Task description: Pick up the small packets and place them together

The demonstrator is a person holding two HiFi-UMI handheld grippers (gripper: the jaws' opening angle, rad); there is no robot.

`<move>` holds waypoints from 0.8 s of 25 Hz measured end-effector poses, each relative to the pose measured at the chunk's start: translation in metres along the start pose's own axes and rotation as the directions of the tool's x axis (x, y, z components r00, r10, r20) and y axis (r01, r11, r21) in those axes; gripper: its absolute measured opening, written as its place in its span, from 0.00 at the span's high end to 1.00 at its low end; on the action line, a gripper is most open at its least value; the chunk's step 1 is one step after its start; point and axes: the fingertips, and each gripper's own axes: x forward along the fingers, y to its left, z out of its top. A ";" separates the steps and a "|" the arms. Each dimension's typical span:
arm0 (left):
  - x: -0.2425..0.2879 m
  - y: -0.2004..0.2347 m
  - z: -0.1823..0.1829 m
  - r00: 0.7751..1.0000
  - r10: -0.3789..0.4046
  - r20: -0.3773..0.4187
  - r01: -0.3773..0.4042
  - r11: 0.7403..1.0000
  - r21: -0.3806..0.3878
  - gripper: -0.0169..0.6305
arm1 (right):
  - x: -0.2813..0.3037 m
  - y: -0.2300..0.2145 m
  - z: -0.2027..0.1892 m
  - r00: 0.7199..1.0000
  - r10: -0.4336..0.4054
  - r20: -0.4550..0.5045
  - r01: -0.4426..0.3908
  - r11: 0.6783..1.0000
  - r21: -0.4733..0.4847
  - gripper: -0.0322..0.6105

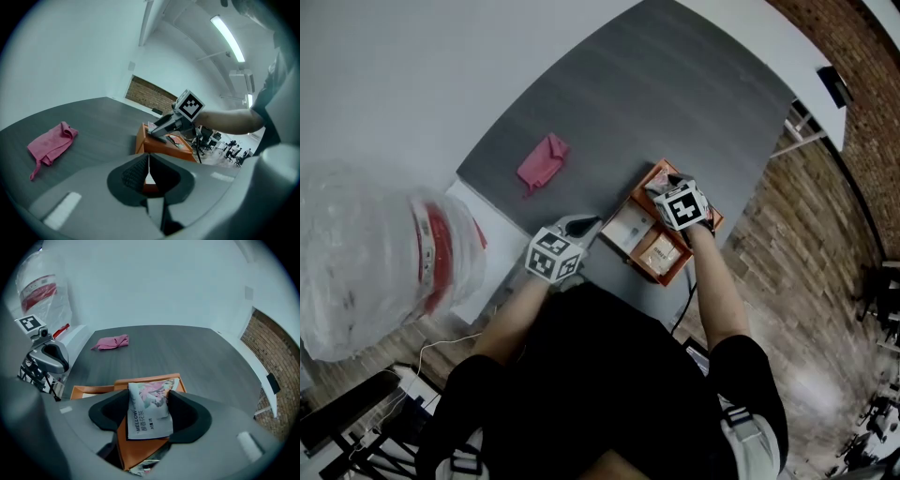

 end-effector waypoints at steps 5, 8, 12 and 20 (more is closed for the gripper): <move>-0.002 0.000 -0.007 1.000 0.013 -0.015 -0.013 1.000 -0.012 0.96 | 0.006 0.000 -0.002 1.000 0.021 0.013 -0.021 1.000 0.014 0.48; -0.004 -0.002 -0.010 1.000 0.018 -0.020 -0.018 1.000 -0.012 0.96 | 0.006 -0.001 -0.003 0.999 0.030 0.042 -0.031 0.999 0.040 0.45; -0.004 -0.004 -0.009 1.000 0.015 -0.019 -0.015 1.000 -0.002 0.96 | -0.004 -0.002 0.003 0.995 0.014 0.094 -0.019 0.998 0.052 0.43; 0.001 -0.015 0.003 1.000 -0.025 -0.009 0.026 0.998 0.058 0.96 | -0.040 0.013 0.019 0.978 -0.010 0.206 -0.007 0.997 0.082 0.43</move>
